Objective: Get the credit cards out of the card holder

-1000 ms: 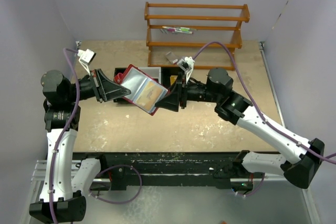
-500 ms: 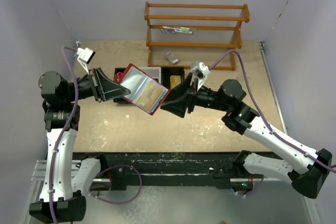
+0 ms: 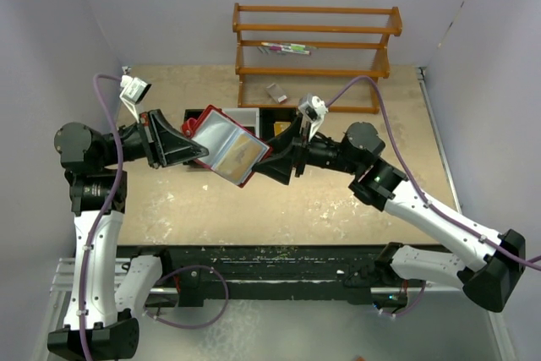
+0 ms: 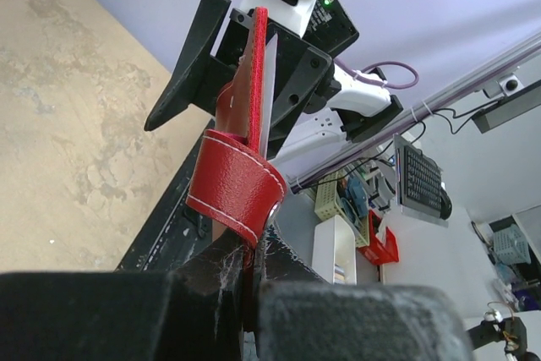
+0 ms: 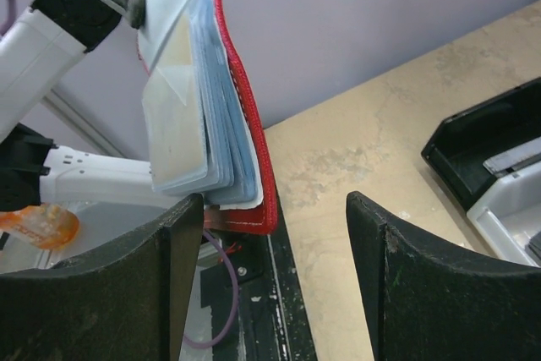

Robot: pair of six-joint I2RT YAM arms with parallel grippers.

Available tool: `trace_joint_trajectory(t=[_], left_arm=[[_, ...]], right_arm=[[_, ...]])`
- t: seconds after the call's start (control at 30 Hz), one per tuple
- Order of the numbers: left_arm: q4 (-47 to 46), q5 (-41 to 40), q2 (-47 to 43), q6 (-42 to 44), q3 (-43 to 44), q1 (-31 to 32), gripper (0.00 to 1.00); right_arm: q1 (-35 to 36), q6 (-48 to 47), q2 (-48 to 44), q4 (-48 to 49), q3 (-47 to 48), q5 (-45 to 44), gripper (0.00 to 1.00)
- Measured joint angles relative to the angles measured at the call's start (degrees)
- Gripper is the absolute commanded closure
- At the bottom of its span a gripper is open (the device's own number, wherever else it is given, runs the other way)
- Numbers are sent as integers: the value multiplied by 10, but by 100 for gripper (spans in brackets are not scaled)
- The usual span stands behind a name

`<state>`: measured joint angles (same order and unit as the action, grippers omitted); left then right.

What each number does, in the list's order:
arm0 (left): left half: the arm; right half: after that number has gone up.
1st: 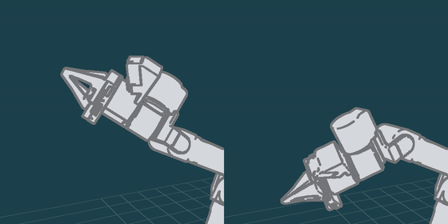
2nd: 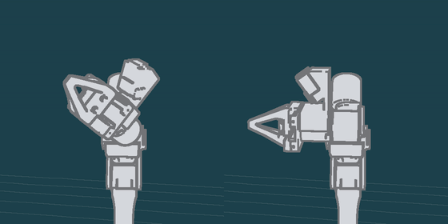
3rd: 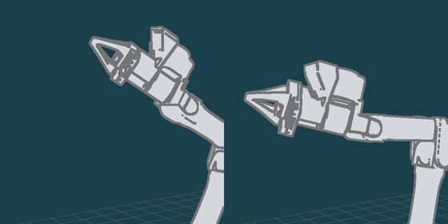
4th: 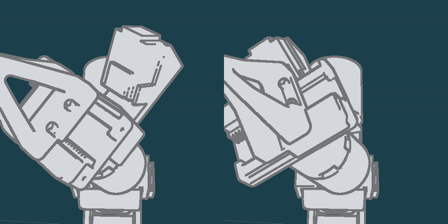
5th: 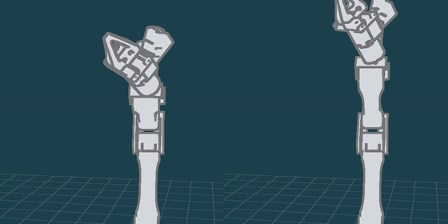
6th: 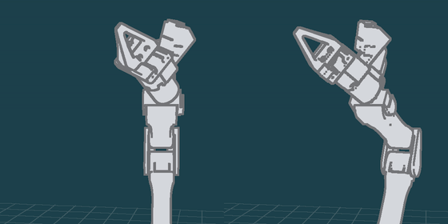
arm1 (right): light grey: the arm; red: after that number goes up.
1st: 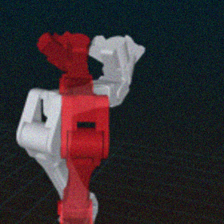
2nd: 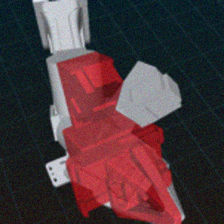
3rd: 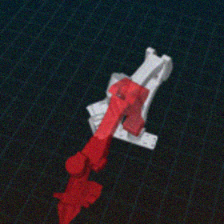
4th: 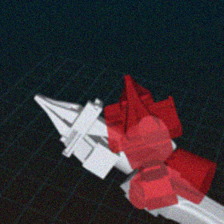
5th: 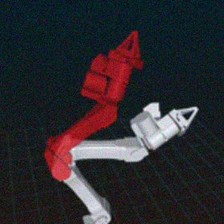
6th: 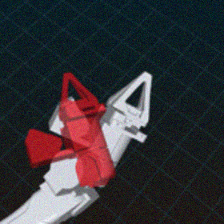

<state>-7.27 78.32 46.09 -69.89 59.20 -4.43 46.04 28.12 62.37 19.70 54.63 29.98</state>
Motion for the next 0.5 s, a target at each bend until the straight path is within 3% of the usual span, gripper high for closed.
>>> trace_joint_trajectory(t=[0.5], left_arm=[[-6, 10, -2, 0, 5, 0, 100]], right_arm=[[-3, 33, 17, 67, 0, 88, 30]])
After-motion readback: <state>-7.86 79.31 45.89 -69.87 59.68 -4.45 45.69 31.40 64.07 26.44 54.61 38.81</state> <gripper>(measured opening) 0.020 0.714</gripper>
